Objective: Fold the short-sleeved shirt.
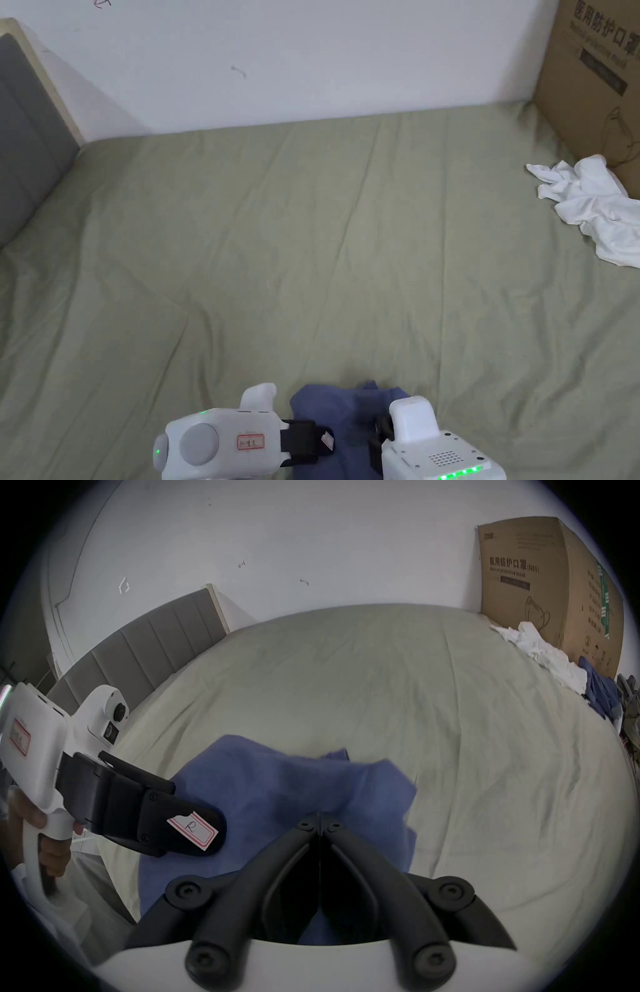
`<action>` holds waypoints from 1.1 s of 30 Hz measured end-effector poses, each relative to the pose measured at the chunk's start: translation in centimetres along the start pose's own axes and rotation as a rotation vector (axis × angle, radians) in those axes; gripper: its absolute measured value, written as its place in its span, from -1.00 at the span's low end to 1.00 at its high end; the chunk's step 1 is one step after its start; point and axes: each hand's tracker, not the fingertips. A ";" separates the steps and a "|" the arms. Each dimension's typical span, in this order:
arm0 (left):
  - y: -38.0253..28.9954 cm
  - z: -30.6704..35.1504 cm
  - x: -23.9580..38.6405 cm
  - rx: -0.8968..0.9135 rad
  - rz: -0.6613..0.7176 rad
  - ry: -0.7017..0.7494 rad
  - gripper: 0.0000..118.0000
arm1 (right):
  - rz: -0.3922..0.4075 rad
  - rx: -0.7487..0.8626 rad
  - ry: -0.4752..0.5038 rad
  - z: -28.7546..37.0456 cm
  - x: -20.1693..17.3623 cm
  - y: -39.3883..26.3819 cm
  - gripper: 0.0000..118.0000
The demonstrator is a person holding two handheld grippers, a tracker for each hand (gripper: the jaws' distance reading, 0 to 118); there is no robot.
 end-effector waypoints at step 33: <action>6.9 27.1 -23.2 0.093 0.179 0.641 -0.51 | 0.124 0.249 0.031 3.9 -3.6 9.9 -0.95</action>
